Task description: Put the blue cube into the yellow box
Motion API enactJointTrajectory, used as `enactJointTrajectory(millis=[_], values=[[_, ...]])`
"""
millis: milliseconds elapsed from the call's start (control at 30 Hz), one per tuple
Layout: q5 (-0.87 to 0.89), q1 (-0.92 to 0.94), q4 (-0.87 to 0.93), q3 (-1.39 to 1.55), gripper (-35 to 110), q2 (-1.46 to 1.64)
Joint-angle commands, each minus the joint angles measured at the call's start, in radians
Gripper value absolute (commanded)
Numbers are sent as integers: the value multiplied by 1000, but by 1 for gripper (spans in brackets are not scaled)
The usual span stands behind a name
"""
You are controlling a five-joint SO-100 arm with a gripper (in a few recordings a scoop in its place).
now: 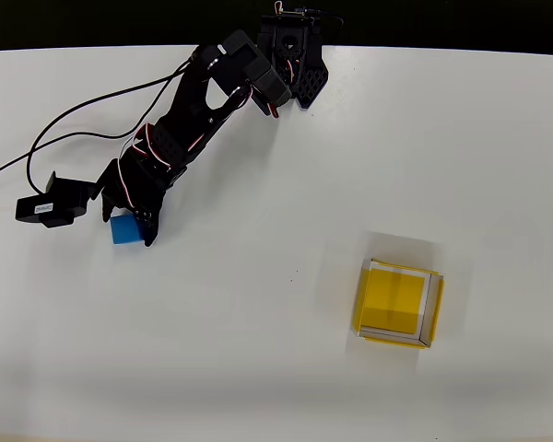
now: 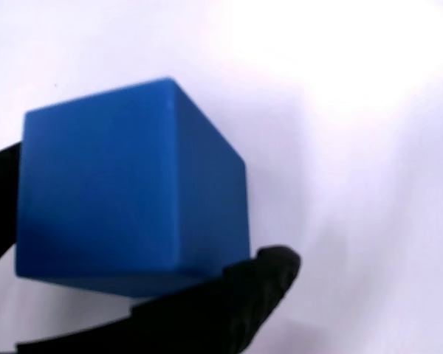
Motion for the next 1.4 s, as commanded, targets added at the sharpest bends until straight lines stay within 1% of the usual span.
enactJointTrajectory(millis=[0,400,700,867,1033,1133,1367], values=[[-3,0,-41,-92,38,61],[25,-9,-29,-54,29,91],[9,-8,-32,-34,28,114],[14,-5,-51,-31,32,120],[0,0,-57,-28,28,123],[-15,2,-57,-28,23,129],[-11,-2,-61,-28,22,164]])
